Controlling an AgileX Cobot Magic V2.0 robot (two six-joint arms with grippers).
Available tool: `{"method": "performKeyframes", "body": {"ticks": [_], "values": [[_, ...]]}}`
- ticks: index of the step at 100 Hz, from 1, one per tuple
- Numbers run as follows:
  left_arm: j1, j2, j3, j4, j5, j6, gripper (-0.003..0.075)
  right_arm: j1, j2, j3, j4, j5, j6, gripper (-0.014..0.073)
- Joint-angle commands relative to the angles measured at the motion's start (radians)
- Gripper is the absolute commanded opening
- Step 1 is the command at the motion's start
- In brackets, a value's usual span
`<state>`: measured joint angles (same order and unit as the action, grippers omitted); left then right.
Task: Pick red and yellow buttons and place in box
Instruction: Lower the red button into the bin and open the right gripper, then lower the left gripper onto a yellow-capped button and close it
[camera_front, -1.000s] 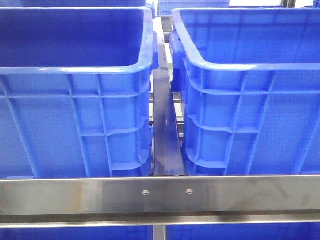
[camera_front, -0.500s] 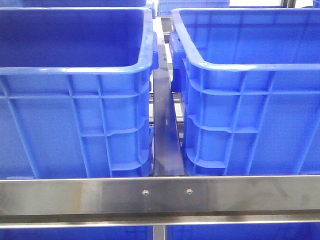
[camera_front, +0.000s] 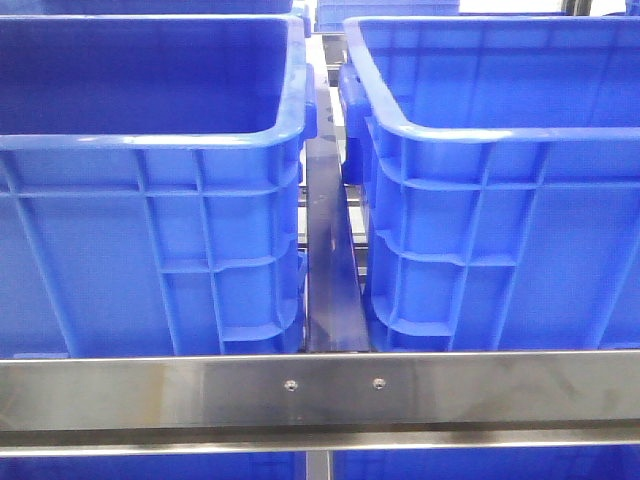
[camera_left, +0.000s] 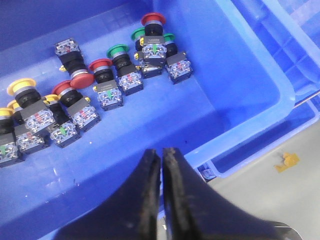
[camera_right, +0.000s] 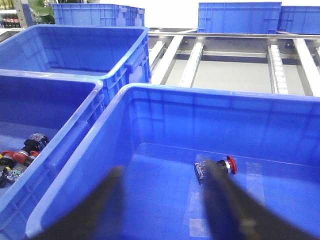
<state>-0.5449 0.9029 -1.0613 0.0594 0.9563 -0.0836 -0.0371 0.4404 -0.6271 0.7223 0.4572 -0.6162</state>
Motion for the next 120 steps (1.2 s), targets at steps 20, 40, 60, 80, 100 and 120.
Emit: {"method": "performKeyframes", "body": {"ticks": [20,40,60,80,100,120], "values": [[-0.006,-0.007,-0.027,-0.002,-0.061,-0.002,-0.0018,0.0,0.002,-0.02,0.013,-0.046,-0.01,-0.0066],[-0.006,-0.007,-0.027,-0.001,-0.063,-0.002,0.0093,0.0,0.002,-0.02,0.013,-0.044,-0.01,-0.0067],[-0.004,0.004,-0.029,0.007,-0.09,-0.02,0.0435,0.0,0.002,-0.02,0.013,-0.044,-0.01,-0.0067],[-0.004,0.089,-0.047,0.112,-0.124,-0.146,0.0558,0.0,0.002,-0.02,0.013,-0.044,-0.01,-0.0067],[0.006,0.236,-0.092,0.282,-0.14,-0.315,0.0557,0.0,0.002,-0.02,0.013,-0.04,-0.01,-0.0067],[0.138,0.376,-0.114,0.241,-0.235,-0.329,0.0557,0.0,0.002,-0.02,0.013,-0.021,-0.01,-0.0067]]}}
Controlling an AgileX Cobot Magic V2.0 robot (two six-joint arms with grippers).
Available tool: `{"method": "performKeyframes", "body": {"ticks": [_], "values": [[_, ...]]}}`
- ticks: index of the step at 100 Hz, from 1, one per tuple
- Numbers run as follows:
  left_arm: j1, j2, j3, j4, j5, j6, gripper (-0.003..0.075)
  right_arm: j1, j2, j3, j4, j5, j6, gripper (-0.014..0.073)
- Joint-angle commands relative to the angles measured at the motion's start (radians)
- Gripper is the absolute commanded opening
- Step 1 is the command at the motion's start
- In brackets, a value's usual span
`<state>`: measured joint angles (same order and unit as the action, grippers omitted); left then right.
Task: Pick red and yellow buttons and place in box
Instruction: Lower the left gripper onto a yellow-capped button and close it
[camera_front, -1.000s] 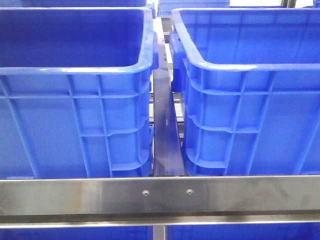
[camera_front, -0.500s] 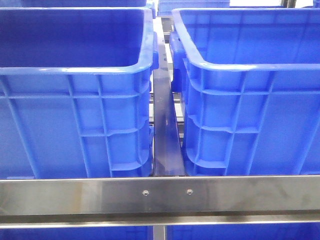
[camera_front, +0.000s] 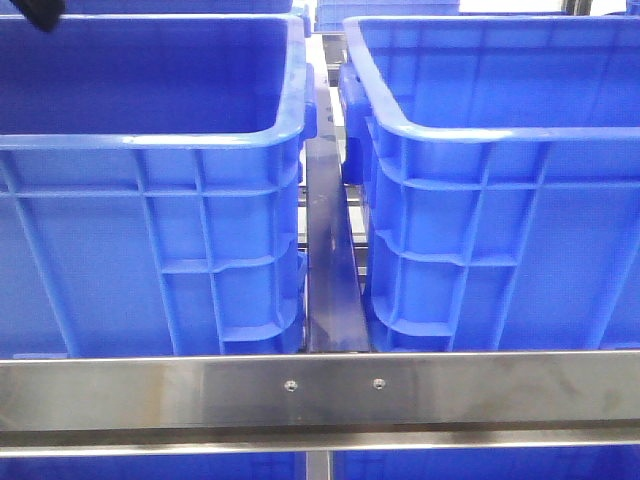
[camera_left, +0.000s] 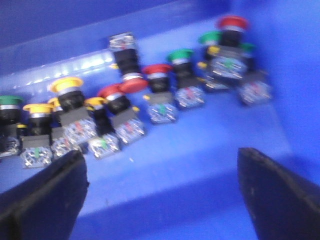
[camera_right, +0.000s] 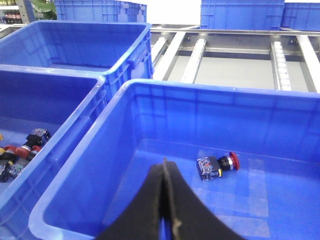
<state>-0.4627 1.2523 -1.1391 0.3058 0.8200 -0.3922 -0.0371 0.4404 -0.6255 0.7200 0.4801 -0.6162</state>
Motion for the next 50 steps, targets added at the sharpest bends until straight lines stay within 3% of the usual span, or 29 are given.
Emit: {"method": "performKeyframes", "body": {"ticks": [1,24,50], "values": [[0.069,0.031,-0.036,-0.012,-0.103,-0.02,0.0557,0.0,0.002,-0.022,0.015,-0.043,-0.01,-0.0067],[0.247,0.166,-0.036,-0.083,-0.148,-0.018,0.0557,0.0,0.002,-0.022,0.015,-0.014,-0.01,-0.0067],[0.313,0.278,-0.036,-0.083,-0.189,-0.018,0.0557,0.0,0.002,-0.022,0.015,-0.014,-0.01,-0.0067]]}}
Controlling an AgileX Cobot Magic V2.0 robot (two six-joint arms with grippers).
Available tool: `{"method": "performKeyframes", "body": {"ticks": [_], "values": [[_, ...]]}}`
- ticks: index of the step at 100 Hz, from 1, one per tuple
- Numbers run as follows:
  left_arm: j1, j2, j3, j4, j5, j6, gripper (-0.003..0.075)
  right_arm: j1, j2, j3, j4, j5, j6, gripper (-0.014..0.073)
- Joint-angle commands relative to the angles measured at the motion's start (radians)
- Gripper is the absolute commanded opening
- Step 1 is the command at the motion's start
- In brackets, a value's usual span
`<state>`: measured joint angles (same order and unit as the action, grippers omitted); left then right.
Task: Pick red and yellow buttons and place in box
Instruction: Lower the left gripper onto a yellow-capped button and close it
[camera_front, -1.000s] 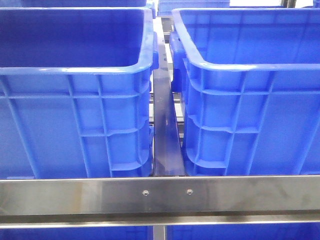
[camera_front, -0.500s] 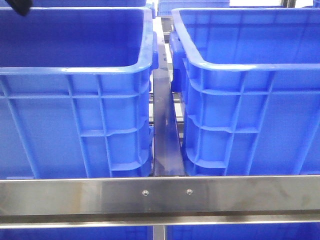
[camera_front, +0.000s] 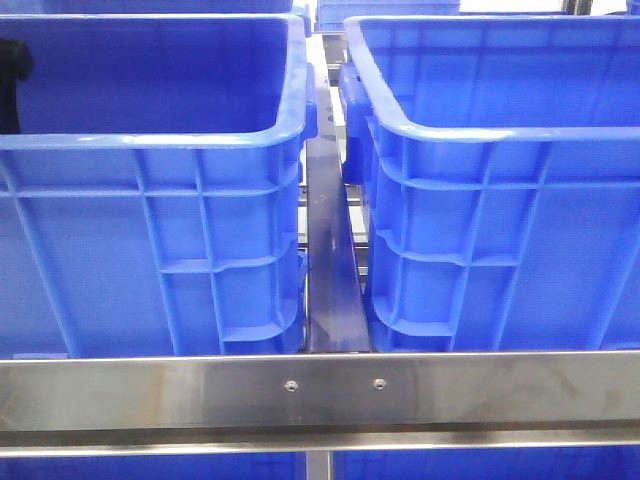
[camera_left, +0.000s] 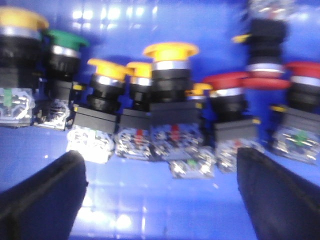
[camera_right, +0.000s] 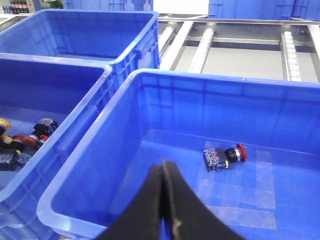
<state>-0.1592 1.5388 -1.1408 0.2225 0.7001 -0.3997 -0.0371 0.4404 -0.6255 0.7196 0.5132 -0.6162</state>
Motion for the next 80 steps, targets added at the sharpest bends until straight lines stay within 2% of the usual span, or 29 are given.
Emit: {"method": "performKeyframes", "body": {"ticks": [1,27,80], "values": [[0.009,-0.003,-0.034,0.0,-0.071,-0.011,0.0557,0.0,0.002,-0.022,0.015,-0.047,-0.01,-0.0067],[0.009,0.046,-0.041,0.0,-0.151,-0.011,0.0557,0.0,0.002,-0.022,0.015,-0.047,-0.01,-0.0067],[0.009,0.144,-0.065,0.0,-0.145,-0.011,0.0555,0.0,0.002,-0.022,0.015,-0.047,-0.01,-0.0067]]}}
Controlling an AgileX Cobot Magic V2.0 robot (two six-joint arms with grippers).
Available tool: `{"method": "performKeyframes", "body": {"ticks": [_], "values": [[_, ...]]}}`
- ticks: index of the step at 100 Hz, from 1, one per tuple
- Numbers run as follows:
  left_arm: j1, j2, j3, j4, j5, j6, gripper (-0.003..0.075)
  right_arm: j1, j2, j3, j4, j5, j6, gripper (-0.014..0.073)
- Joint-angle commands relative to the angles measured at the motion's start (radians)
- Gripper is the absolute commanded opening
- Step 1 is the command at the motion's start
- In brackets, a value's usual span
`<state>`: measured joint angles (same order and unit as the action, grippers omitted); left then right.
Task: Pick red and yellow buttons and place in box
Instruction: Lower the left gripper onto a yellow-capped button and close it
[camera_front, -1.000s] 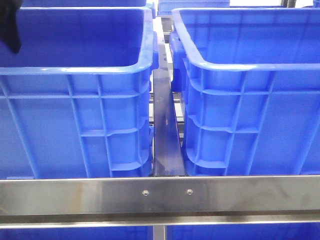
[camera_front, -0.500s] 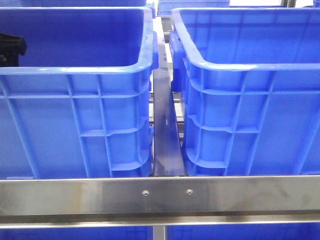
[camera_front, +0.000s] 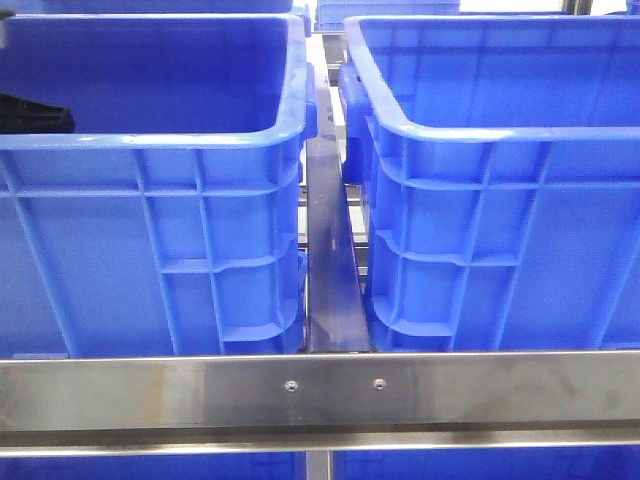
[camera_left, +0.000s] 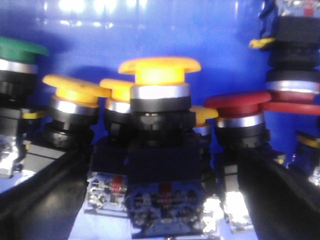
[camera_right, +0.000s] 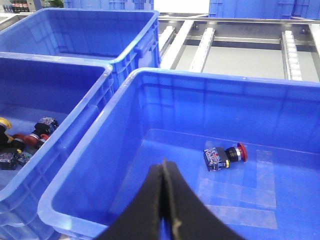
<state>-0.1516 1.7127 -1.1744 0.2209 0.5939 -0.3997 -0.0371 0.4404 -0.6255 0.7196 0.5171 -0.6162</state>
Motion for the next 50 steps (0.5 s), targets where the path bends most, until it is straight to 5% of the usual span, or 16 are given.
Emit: {"method": "performKeyframes", "body": {"ticks": [1,21,50], "values": [[0.001,-0.03,-0.031,0.001,-0.037,-0.011,0.0555,0.0,0.002,-0.022,0.015,-0.051,-0.01,-0.0067],[0.001,-0.023,-0.031,0.001,-0.036,-0.011,0.0465,0.0,0.002,-0.022,0.015,-0.051,-0.01,-0.0067],[0.001,-0.025,-0.033,0.013,-0.034,-0.011,0.0076,0.0,0.002,-0.022,0.015,-0.052,-0.01,-0.0067]]}}
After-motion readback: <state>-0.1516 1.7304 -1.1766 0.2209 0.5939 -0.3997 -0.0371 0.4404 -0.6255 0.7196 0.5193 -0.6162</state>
